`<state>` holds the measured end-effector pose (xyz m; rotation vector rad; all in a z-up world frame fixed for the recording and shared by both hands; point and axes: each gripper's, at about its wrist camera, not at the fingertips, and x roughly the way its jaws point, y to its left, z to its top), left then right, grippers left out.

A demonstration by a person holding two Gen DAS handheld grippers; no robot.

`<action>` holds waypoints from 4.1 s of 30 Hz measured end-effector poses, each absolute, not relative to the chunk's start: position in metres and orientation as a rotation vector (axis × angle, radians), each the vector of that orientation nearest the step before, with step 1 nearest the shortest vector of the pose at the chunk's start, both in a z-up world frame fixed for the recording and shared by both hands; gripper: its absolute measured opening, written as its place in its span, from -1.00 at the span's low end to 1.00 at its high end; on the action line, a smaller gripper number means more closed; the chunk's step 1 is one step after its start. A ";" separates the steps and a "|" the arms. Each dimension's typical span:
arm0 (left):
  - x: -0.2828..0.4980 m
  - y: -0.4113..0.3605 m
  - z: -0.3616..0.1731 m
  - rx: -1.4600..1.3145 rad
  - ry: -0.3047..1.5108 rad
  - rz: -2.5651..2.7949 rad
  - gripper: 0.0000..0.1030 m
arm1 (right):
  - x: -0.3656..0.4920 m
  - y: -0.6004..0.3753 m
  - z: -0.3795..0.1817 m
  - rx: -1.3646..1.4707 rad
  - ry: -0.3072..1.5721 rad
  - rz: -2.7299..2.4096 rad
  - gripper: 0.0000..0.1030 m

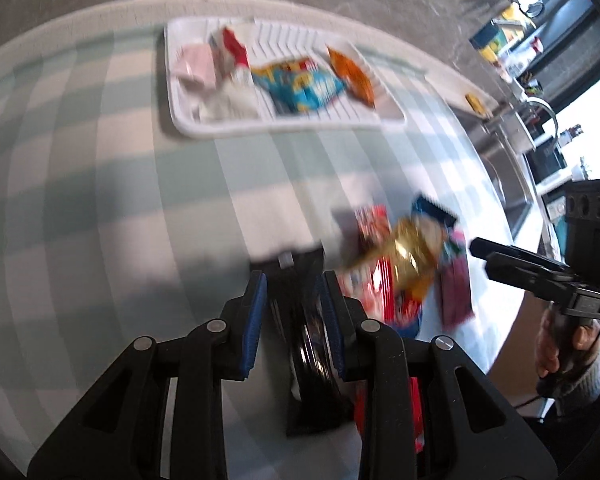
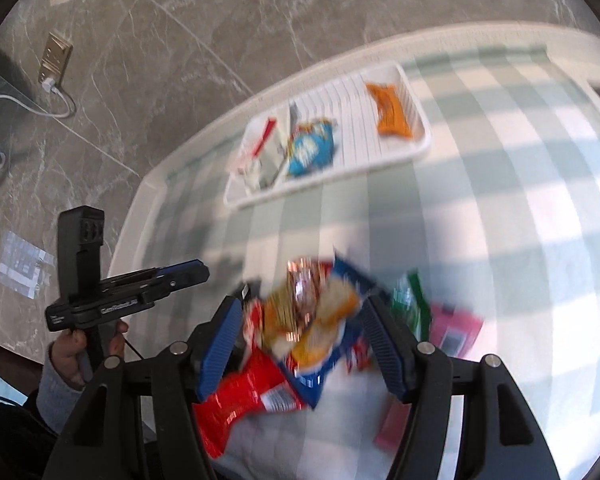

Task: Organize snacks
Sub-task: 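Grasp the black bag with the left tool while the right tool grasps the blue bag, then lift the black bag with the left tool while the right tool lifts the blue bag toward the tray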

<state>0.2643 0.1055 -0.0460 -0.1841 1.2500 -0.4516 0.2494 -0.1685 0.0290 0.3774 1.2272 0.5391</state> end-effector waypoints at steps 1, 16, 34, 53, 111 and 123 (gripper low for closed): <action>0.258 0.105 -0.048 -0.185 1.259 -0.452 -0.49 | 0.244 -0.166 0.024 0.375 1.239 0.537 0.28; 0.245 0.097 -0.070 -0.208 1.330 -0.459 -0.49 | 0.228 -0.151 -0.008 0.382 1.294 0.508 0.28; 0.248 0.082 -0.094 -0.187 1.386 -0.449 -0.49 | 0.249 -0.146 -0.024 0.389 1.314 0.467 0.28; 0.245 0.085 -0.099 -0.228 1.331 -0.469 -0.60 | 0.247 -0.164 -0.024 0.461 1.288 0.498 -0.46; 0.285 0.142 -0.049 -0.454 1.215 -0.478 -0.61 | 0.275 -0.201 0.003 0.685 1.227 0.543 -0.47; 0.357 0.143 -0.011 -0.433 1.119 -0.511 -0.61 | 0.331 -0.202 0.025 0.631 1.183 0.575 -0.47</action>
